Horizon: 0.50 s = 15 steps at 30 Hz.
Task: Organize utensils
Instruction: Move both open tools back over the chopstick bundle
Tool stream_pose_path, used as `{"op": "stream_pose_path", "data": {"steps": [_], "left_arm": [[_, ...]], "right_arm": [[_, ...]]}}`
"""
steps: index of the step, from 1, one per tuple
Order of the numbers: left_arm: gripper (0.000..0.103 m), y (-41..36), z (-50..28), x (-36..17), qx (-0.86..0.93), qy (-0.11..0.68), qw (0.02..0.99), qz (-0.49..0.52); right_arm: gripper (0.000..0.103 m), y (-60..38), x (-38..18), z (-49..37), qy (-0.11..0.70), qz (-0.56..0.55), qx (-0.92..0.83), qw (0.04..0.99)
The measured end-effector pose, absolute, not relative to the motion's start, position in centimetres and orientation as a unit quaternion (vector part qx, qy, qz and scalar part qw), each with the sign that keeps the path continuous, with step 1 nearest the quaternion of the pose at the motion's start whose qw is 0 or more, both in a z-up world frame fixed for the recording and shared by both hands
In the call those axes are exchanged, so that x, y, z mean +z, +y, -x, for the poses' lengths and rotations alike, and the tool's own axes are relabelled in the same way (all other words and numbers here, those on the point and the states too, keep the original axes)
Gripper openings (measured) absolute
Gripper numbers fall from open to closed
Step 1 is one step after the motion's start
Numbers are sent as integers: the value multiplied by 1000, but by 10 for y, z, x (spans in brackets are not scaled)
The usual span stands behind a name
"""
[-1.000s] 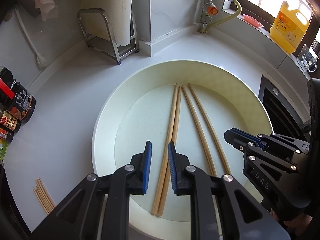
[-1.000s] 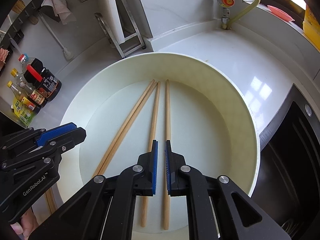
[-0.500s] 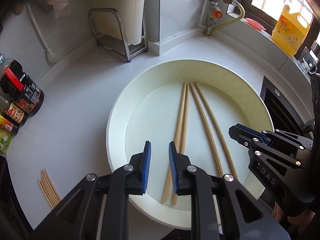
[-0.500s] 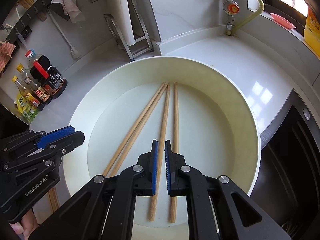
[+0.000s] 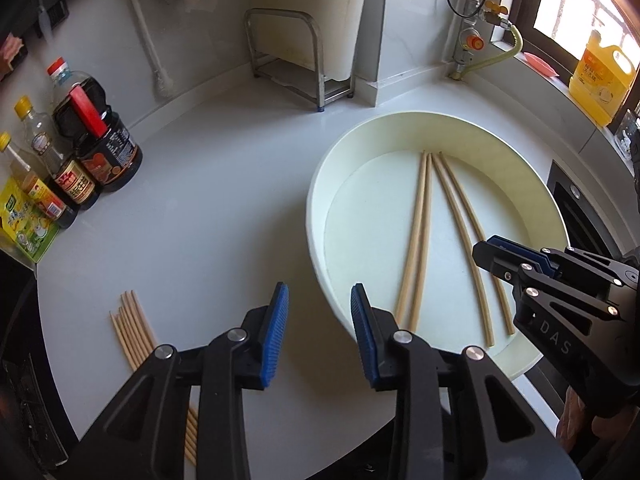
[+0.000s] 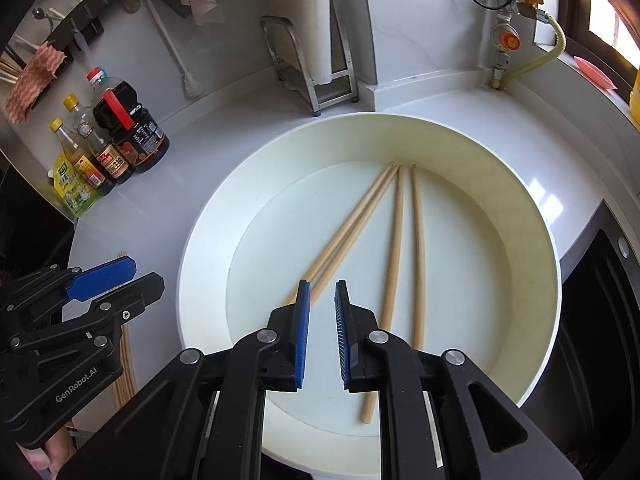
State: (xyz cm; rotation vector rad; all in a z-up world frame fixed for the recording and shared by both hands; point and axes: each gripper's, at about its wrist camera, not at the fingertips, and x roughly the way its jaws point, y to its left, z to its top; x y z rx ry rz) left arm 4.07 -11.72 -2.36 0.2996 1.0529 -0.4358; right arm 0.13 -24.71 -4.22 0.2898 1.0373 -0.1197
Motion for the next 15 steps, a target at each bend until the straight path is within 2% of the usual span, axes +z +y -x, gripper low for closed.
{"op": "stream_pose_path", "data": {"steps": [3,8,15], "left_arm": [[40,-95,-39,-22,-186,498,836,-134],[41,-57,-37,-25,-152,506,840,-123],[48,4,-34,-35,-94,524,842,-88]], "right_arm": [[15,-230,-40,-5,496,-128,-42,858],[18,-197,-40,-14,501,-108,-15,858],[24,-148,-42,-29,513,-79,27,854]]}}
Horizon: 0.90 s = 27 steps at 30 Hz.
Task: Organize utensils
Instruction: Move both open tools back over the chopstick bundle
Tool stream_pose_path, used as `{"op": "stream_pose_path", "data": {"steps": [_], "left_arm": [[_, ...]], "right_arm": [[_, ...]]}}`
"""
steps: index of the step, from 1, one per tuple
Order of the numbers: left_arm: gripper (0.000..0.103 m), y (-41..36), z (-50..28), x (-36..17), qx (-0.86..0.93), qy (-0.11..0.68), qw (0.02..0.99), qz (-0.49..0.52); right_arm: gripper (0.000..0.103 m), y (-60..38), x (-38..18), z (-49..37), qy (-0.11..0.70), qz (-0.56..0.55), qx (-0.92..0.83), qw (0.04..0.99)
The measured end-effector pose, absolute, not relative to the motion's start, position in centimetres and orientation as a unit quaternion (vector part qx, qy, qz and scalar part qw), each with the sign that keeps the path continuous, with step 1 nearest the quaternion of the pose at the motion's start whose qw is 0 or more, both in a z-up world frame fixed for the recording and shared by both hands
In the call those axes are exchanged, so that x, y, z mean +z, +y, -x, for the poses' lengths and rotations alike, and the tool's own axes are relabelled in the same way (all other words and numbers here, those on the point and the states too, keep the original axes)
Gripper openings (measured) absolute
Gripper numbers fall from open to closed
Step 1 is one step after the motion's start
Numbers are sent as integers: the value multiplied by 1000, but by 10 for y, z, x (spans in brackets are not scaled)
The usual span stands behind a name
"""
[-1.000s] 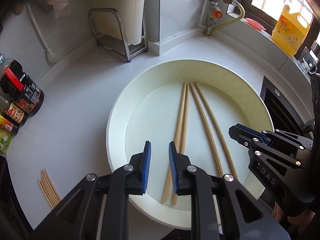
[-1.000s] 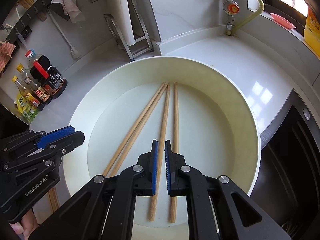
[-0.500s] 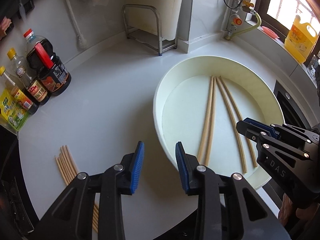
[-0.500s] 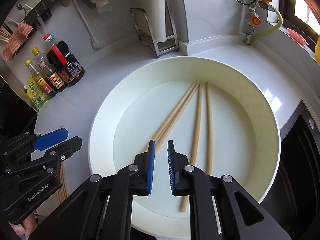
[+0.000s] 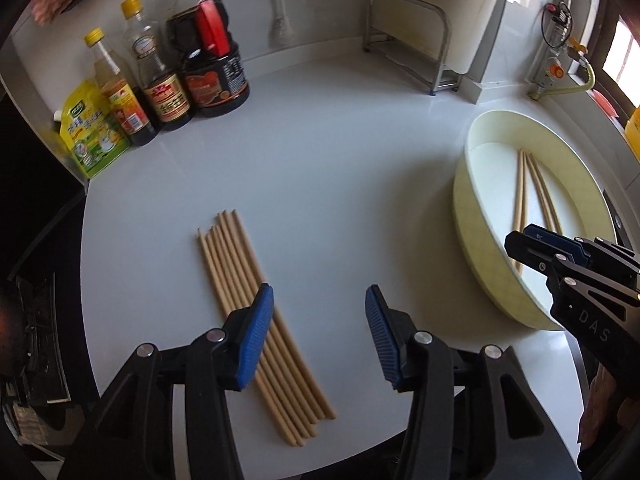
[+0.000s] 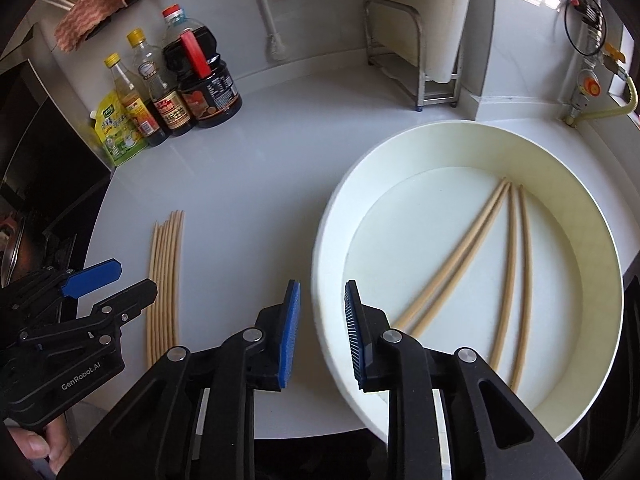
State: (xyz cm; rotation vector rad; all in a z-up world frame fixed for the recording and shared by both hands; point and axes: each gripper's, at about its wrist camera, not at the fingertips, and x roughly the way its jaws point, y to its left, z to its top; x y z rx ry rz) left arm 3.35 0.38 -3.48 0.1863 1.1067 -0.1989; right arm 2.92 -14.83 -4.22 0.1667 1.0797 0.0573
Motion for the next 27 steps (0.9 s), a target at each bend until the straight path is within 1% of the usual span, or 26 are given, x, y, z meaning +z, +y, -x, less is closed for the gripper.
{"op": "stream_pose_path", "data": {"steps": [9,11,12,13,14,19,22,25,27], "left_arm": [[48,75,-23,-56,-17,547,837,-27],[51,88,-20,-60,-3,549,836,-15],[54,94,-19,-62,2,550,835,-11],[57,99,-17,-65,7,552,834,-8],[59,103,-17,-68,10,555,832,-6],[59,120,-13,-83,21,565,825,7],[59,128,-13,-91,27,569,822,16],[64,135,-12,-99,39,572,819,22],[66,138,-10,-103,44,572,818,28]], "right_arm": [[32,-86,-54,-41,528,-47,94,843],[33,-74,-59,-43,533,-41,106,838],[36,-69,-62,-43,537,-39,112,835],[38,-63,-66,-44,541,-36,118,832],[38,-58,-70,-45,545,-33,122,829],[38,-35,-91,-46,565,-19,138,813],[42,-24,-101,-49,569,-11,145,809],[43,-14,-112,-53,568,3,145,810],[43,-10,-117,-56,568,7,145,810]]}}
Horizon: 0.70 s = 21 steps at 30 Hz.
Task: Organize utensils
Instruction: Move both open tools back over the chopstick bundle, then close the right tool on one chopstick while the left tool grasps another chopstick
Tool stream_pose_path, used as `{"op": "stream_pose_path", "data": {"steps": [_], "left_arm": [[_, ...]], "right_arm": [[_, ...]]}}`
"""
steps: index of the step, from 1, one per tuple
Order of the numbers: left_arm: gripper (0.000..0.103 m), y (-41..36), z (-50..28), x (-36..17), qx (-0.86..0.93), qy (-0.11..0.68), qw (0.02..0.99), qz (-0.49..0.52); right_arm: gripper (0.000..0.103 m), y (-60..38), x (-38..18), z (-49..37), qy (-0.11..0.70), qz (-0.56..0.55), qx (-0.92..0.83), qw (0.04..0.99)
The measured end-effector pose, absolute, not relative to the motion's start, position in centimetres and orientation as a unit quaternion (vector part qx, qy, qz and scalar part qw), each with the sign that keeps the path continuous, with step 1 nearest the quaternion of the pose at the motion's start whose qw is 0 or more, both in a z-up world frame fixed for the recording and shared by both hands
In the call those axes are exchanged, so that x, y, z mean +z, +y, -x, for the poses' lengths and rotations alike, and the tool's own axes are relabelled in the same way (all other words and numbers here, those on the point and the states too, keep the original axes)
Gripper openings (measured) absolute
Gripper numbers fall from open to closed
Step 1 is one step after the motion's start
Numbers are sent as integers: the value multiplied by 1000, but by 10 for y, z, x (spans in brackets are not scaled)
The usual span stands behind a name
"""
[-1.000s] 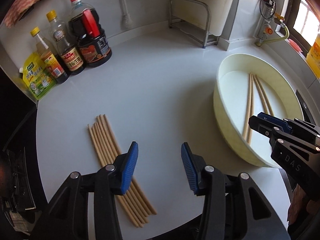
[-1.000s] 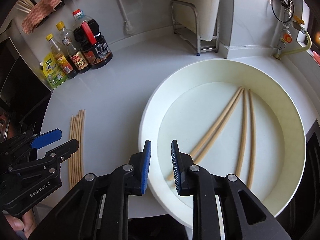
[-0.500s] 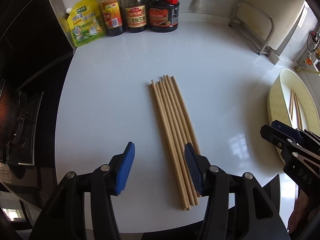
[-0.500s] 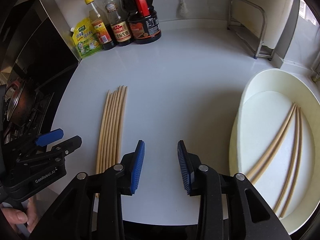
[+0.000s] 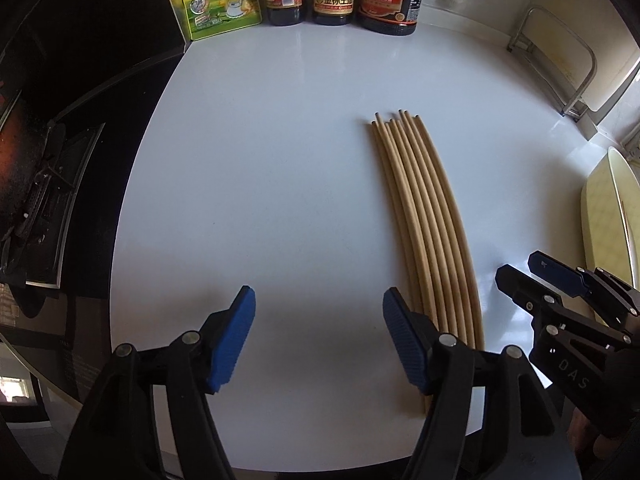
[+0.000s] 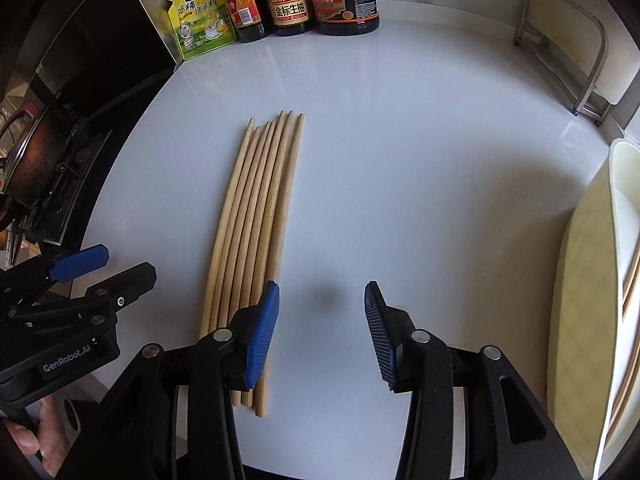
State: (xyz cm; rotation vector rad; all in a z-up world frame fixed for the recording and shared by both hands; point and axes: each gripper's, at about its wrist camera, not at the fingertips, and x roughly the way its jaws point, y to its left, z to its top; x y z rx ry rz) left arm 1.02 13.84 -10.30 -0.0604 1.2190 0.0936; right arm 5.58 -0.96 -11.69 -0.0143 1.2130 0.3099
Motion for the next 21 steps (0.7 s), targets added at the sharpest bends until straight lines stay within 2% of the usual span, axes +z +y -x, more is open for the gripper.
{"op": "stream_pose_path", "data": {"steps": [21], "left_arm": [[69,127,-15,-113,22,562,825,47]], "right_arm": [[43,-6,-135,-66,552,46,124,824]]}}
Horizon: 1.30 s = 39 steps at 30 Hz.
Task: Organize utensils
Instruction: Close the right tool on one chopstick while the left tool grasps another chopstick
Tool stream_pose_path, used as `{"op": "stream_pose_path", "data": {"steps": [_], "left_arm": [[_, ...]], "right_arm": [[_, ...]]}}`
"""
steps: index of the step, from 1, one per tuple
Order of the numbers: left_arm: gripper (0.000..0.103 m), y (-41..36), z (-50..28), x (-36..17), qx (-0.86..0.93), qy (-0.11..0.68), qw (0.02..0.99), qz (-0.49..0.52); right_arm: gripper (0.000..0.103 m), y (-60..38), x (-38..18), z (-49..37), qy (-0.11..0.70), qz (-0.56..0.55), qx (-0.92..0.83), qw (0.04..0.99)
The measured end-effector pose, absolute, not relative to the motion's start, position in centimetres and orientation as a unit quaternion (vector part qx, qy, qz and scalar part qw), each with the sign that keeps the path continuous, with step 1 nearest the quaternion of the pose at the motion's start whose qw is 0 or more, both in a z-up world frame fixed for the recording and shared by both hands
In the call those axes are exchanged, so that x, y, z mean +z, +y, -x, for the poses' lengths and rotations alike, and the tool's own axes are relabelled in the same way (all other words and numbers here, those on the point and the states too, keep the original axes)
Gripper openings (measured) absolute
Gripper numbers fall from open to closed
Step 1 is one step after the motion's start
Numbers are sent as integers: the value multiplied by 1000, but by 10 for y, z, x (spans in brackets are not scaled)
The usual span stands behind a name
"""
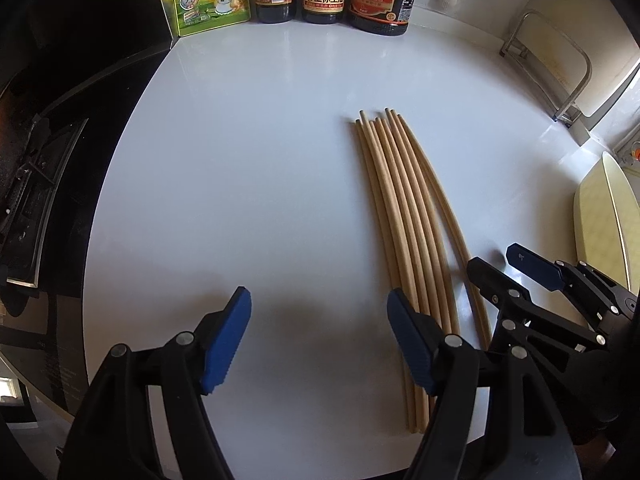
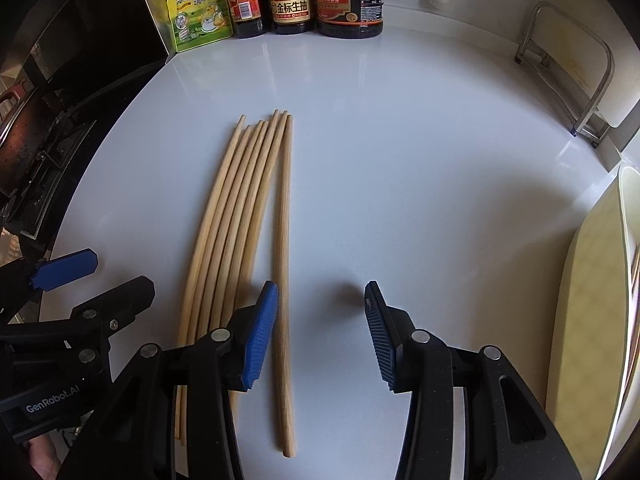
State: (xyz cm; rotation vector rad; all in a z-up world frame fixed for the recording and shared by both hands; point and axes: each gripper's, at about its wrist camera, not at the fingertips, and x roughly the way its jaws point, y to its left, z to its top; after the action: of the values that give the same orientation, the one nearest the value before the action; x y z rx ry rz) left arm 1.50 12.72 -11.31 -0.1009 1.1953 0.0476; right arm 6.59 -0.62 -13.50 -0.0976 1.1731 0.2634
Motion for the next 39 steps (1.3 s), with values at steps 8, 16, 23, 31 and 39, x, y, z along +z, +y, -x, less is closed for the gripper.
{"op": "stream_pose_path", "data": {"steps": [8,16,23,31,39], "left_arm": [[69,116,-25,-119,10,550,833,50],[69,114,-31,-129,8,556,829,55],[69,118,-30,-130,15,553,831,54],[70,134,-29,-130,32,548,833,66],[70,147,-29,-129,43,543,835,73]], "right_arm": [[43,-25,-137,-67,551,36,109,826],[43,-32,-138,-67,554,32,102,825],[43,-32,-134,-67,550,29,104,828],[43,-30,-135,-69,551,27,106,828],[43,-26,-135,-73,548,32,110,829]]}}
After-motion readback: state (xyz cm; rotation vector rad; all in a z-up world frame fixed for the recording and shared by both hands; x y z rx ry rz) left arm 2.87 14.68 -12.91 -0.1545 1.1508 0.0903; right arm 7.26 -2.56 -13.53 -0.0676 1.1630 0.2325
